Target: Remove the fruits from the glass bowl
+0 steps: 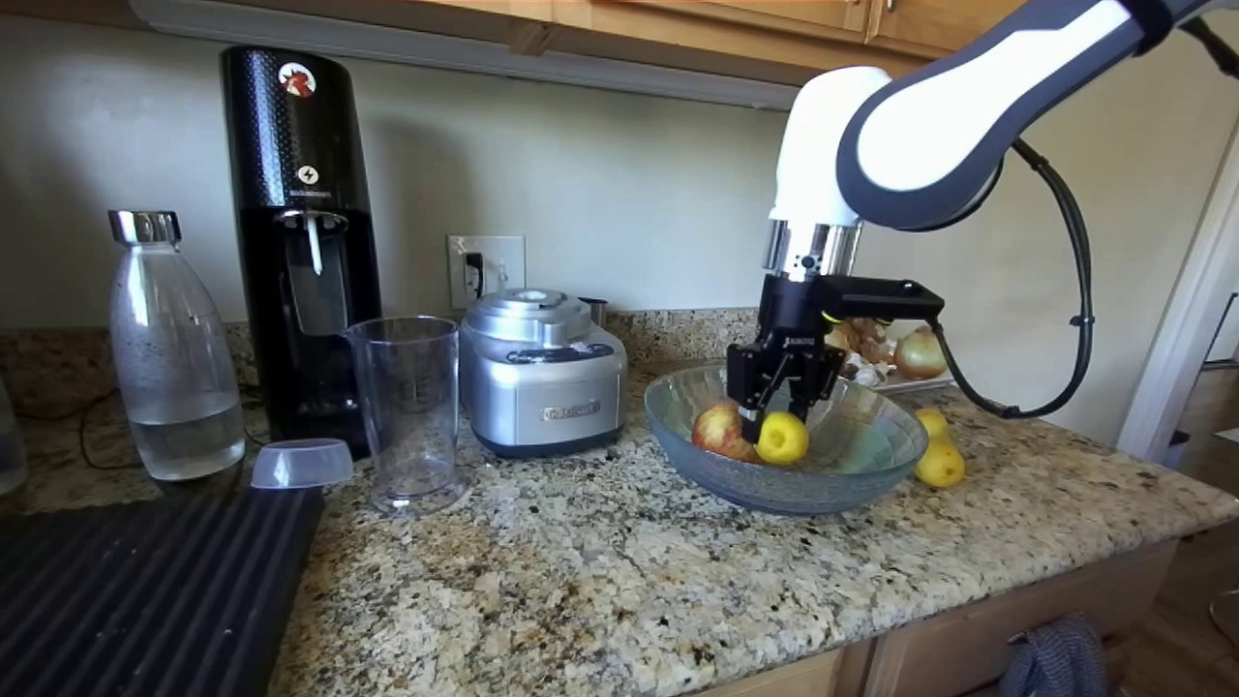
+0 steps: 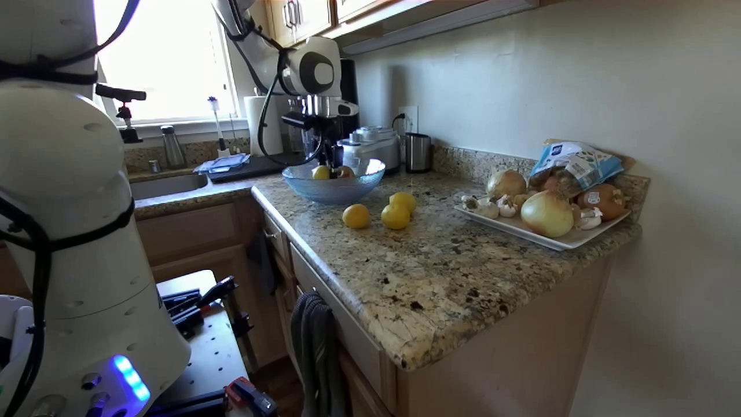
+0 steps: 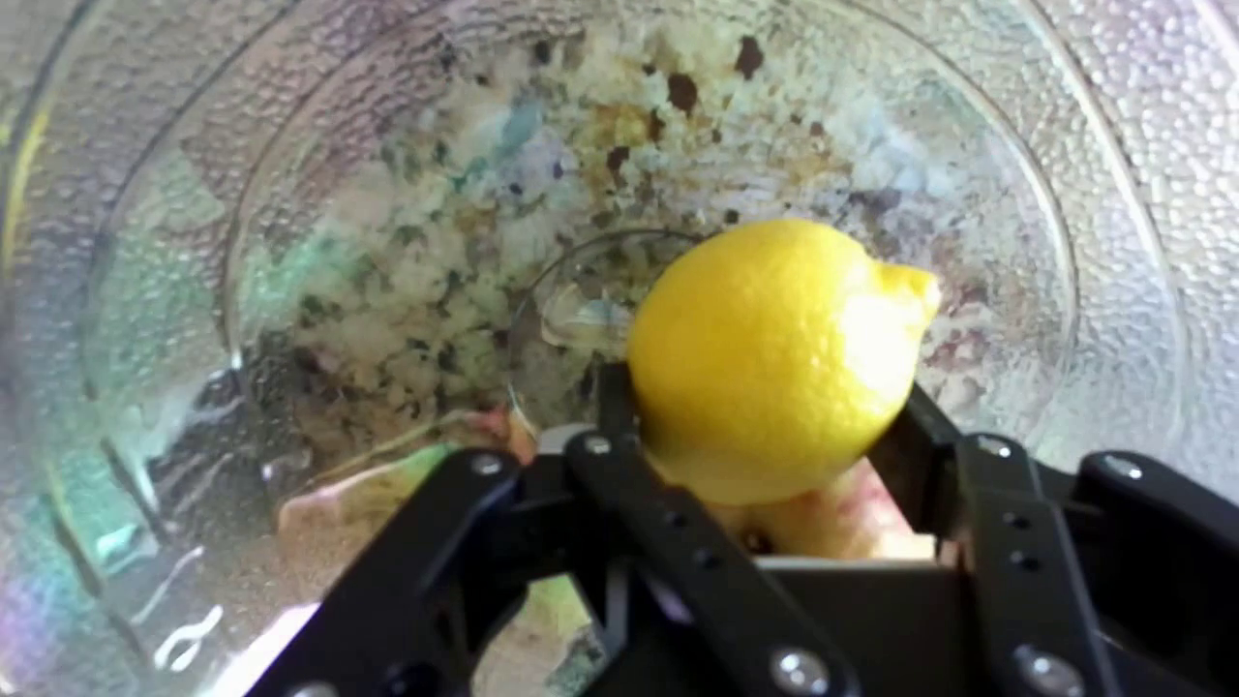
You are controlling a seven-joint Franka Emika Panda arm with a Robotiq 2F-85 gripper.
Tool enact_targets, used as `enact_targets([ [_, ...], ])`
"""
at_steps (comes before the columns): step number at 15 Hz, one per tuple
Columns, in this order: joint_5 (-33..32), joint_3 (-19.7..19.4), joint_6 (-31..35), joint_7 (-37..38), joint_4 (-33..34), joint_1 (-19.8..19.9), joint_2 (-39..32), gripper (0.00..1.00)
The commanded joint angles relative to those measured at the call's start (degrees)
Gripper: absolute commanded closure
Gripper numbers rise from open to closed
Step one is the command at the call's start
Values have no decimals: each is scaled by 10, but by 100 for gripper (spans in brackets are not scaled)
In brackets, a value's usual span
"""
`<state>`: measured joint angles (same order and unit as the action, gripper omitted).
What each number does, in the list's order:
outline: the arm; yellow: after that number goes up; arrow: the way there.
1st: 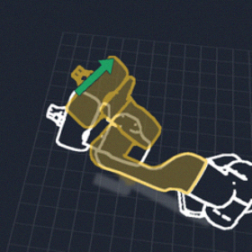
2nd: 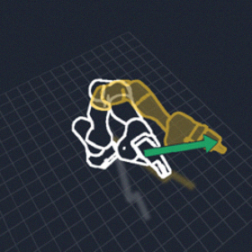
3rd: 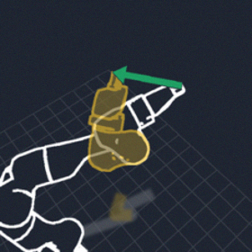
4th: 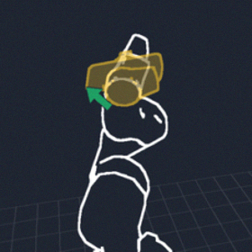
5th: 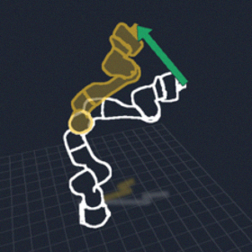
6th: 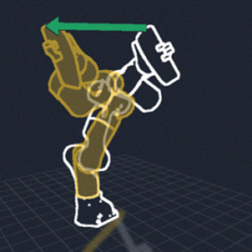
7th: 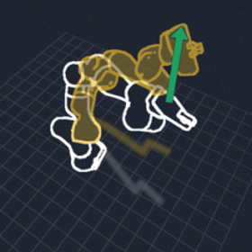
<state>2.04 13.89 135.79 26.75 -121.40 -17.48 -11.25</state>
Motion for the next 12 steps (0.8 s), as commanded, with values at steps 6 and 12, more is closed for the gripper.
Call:
enact_targets([
  [6, -42, -41, -77, 63, -12, 33, 127, 65],
  [12, -110, -58, -83, 125, -22, 86, 170, 65],
])
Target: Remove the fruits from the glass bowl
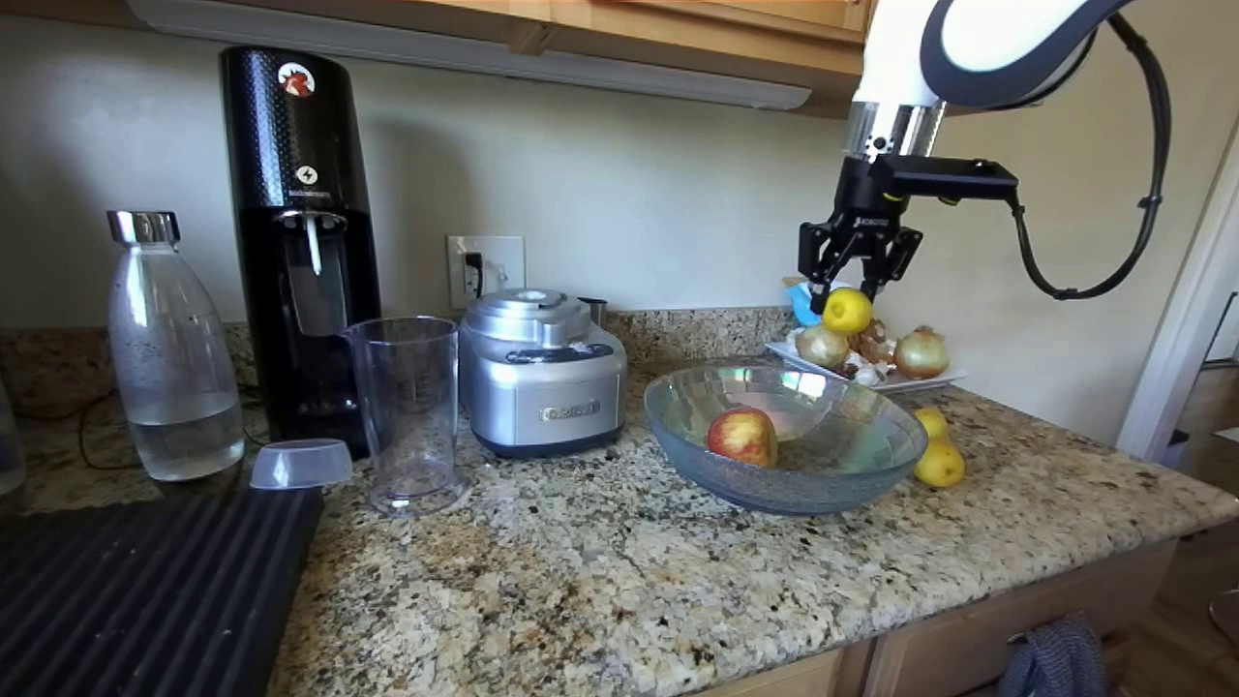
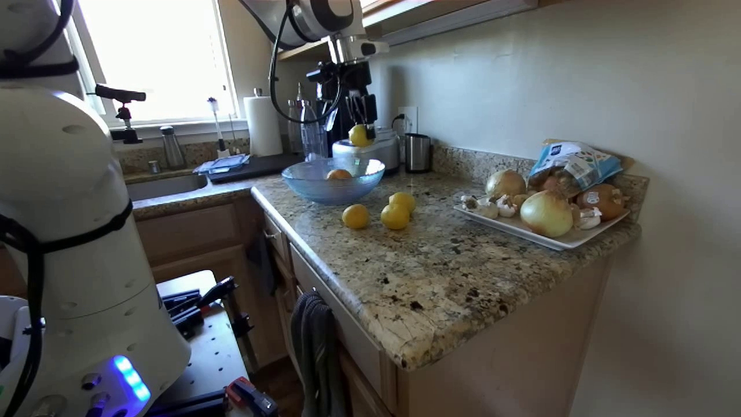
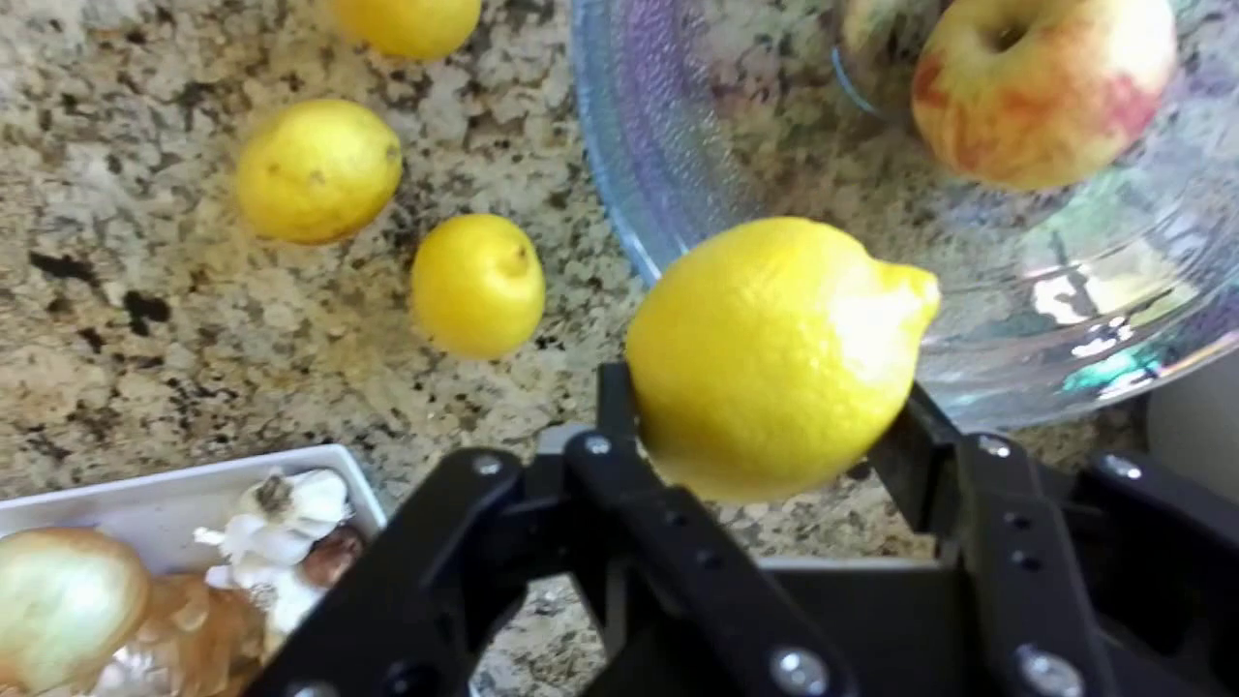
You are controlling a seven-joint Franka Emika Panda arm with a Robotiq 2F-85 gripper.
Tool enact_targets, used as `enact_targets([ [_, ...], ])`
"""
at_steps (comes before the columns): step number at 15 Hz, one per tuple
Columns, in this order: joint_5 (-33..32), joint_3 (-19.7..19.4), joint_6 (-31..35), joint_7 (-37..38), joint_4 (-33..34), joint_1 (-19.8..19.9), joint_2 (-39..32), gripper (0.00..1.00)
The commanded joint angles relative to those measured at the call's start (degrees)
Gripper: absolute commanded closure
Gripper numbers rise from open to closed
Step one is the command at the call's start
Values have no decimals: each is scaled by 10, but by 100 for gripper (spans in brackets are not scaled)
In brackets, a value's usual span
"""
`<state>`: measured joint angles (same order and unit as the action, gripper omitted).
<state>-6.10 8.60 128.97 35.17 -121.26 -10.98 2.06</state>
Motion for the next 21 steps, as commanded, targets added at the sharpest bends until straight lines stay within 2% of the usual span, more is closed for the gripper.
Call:
enact_targets([
  [1, -42, -8, -12, 56, -28, 30, 42, 65],
  [5, -68, -21, 4, 95, -50, 59, 41, 65],
  [11, -20, -46, 40, 98, -96, 82, 18, 65],
  [15, 11, -59, 98, 97, -114, 89, -7, 65],
  [17, 45, -63, 139, 73, -116, 88, -27, 65],
  [21, 67, -69, 190, 63, -99, 86, -71, 65],
])
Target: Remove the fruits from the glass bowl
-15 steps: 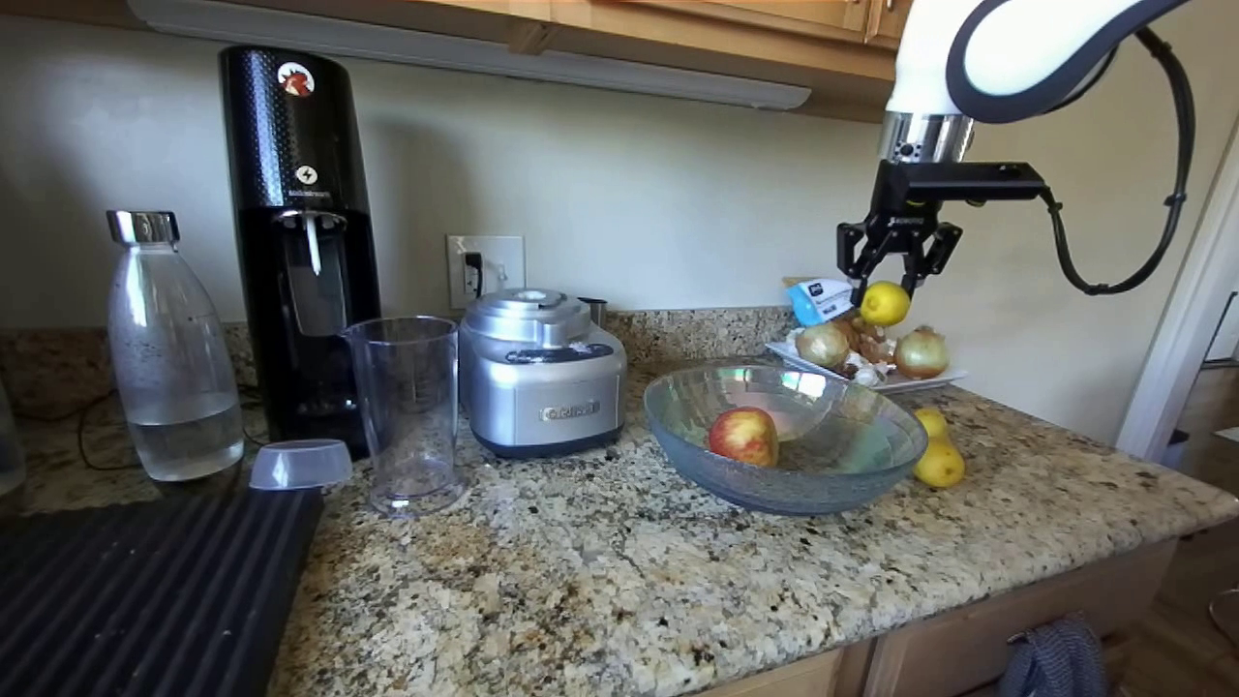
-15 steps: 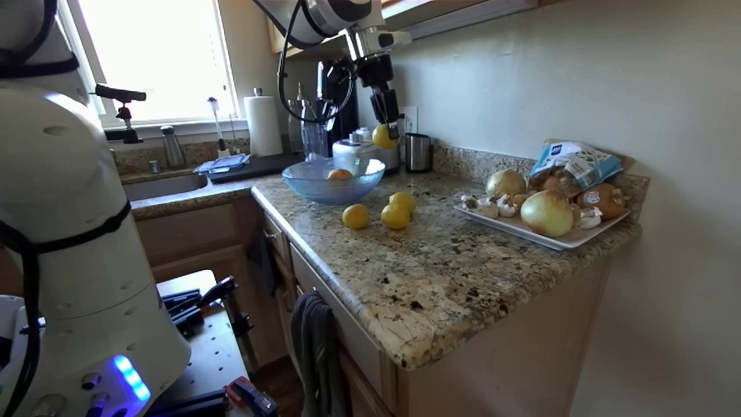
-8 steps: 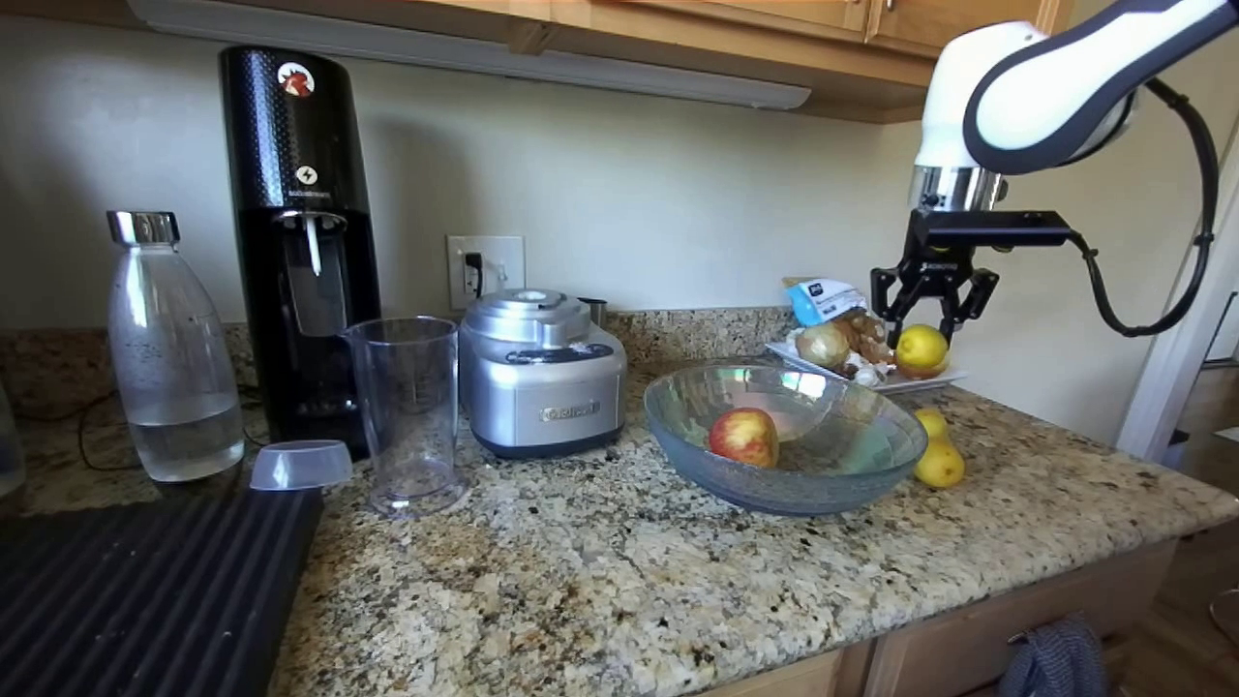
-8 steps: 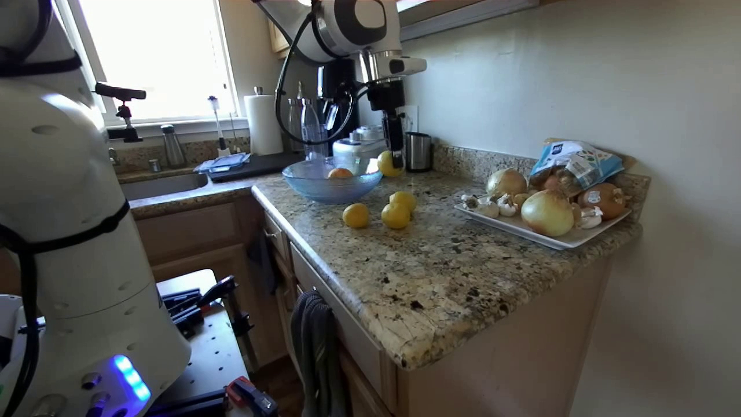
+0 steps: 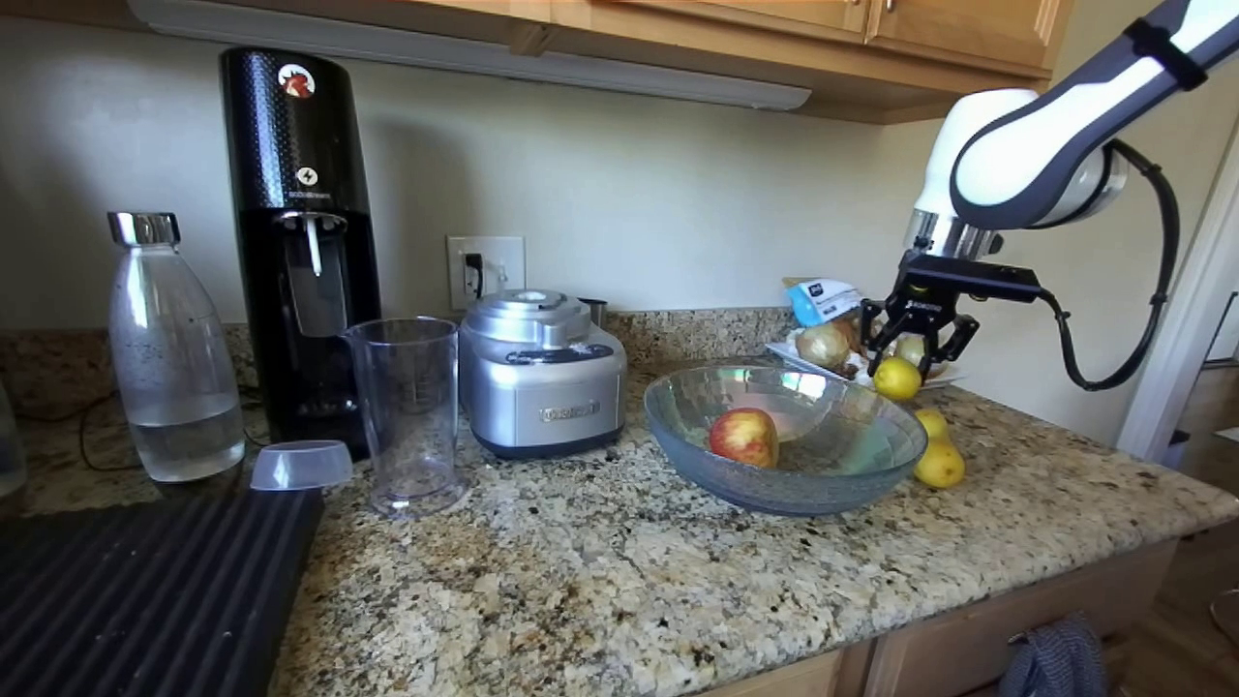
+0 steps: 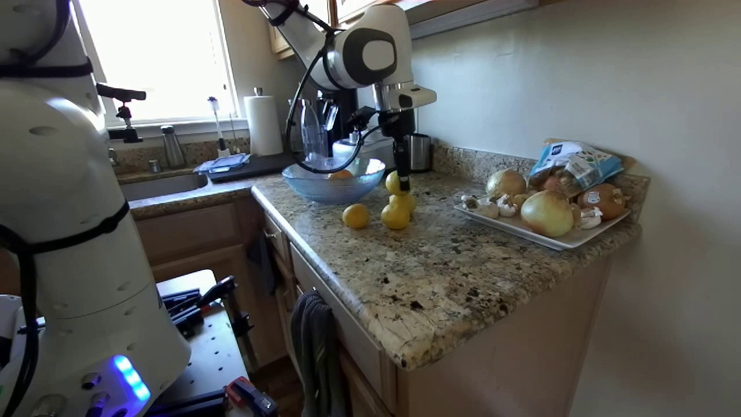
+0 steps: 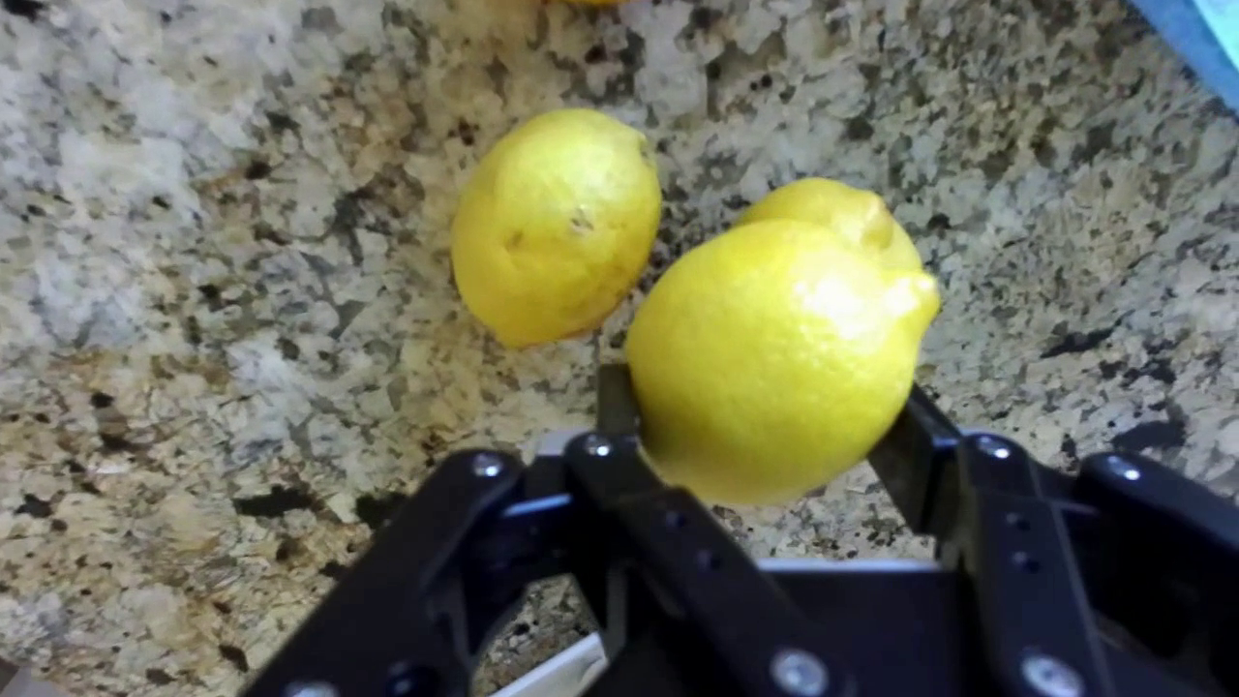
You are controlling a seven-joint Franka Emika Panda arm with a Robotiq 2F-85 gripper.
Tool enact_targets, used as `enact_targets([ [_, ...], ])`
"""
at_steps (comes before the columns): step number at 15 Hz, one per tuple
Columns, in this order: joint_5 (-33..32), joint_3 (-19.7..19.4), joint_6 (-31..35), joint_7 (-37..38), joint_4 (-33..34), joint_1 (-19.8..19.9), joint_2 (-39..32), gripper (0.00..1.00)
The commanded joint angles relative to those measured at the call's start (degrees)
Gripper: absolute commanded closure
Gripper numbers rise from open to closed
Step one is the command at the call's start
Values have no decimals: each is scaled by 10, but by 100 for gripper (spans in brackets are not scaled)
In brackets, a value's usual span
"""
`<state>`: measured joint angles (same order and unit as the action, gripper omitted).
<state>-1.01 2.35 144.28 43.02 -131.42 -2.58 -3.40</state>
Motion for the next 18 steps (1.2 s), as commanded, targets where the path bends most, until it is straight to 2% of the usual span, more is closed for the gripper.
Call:
enact_targets([
  [1, 16, -8, 45, -17, 6, 1, -24, 65],
  [12, -13, -32, 54, -11, 20, -2, -40, 65],
  [18, -31, -39, 58, -2, 38, -7, -78, 65],
])
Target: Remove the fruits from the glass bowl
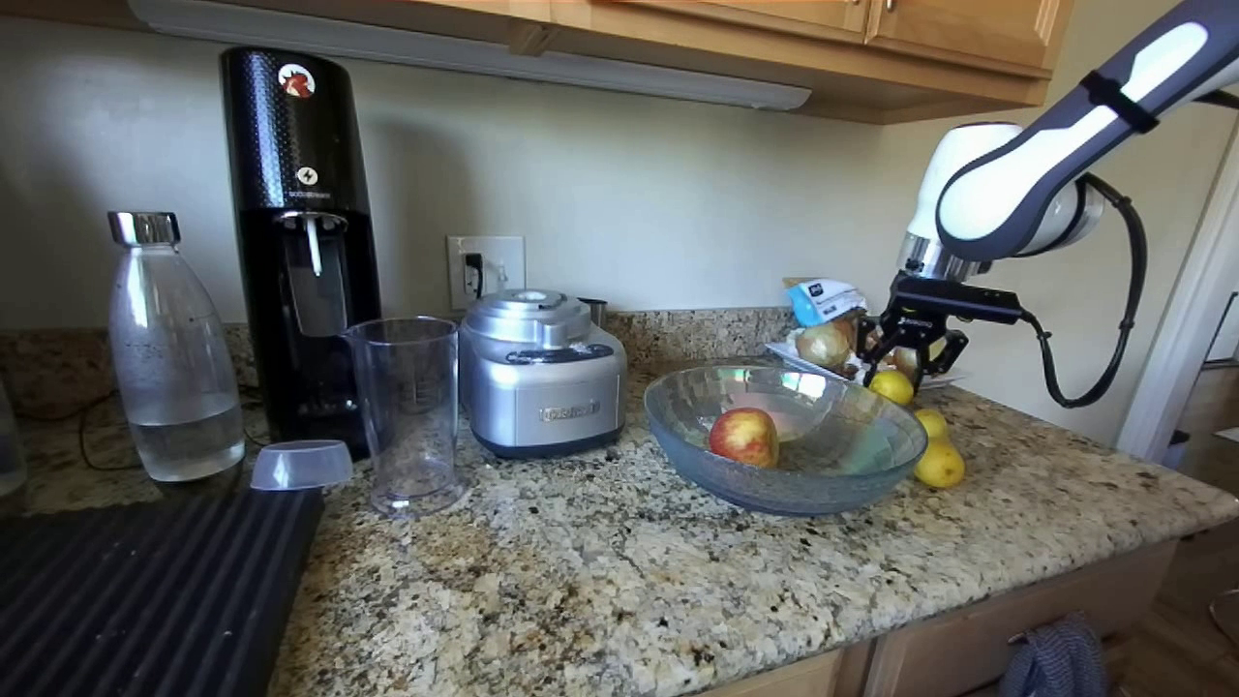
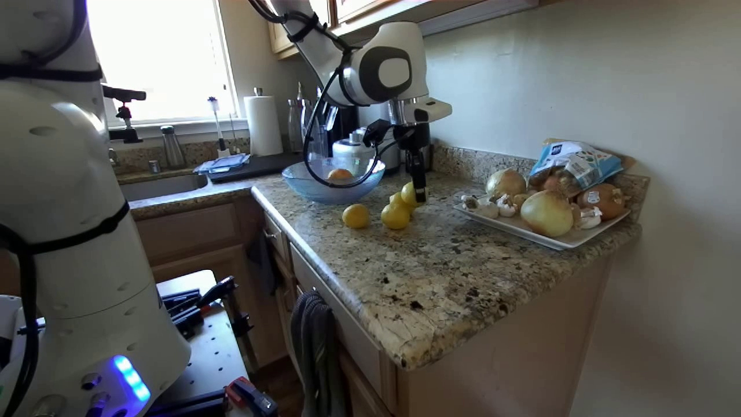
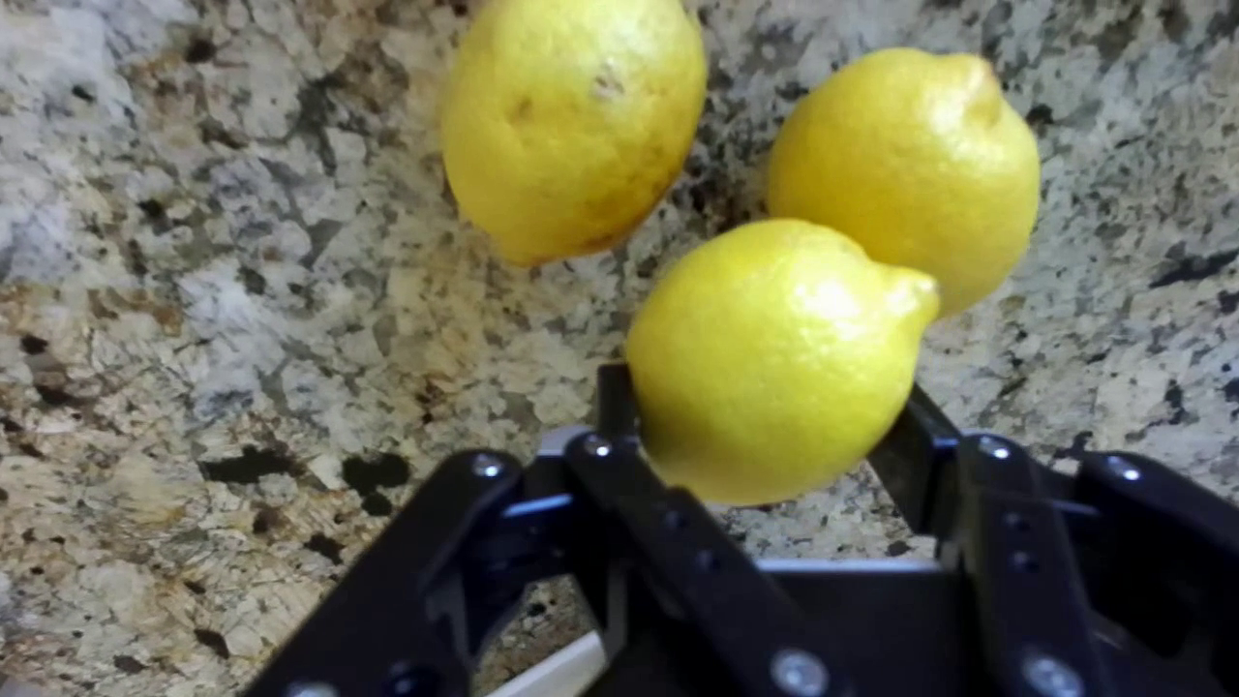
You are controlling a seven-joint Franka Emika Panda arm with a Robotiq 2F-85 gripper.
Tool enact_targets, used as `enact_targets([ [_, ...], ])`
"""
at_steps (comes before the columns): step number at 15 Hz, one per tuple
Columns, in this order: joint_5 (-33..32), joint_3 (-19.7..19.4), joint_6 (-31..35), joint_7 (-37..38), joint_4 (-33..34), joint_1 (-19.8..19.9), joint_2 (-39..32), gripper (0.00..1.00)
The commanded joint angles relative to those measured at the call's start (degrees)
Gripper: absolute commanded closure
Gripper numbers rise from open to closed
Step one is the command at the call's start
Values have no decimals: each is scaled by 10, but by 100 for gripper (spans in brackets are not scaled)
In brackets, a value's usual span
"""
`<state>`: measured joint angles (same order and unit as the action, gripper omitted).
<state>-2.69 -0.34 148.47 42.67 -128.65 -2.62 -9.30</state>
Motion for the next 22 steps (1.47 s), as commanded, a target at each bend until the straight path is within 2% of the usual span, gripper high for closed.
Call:
enact_targets([
  [1, -20, -16, 17, 3, 17, -7, -26, 65],
  [9, -41, -34, 14, 8, 34, -17, -53, 65],
  [10, -44, -36, 10, 13, 33, -20, -52, 15],
  [11, -43, -35, 0, 13, 29, -21, -42, 14],
  [13, -49, -37, -12, 17, 22, -27, -21, 2],
  [18, -71, -24, -35, 18, -3, -39, 62, 0],
  [22, -44, 14, -108, -13, -12, -37, 140, 0],
])
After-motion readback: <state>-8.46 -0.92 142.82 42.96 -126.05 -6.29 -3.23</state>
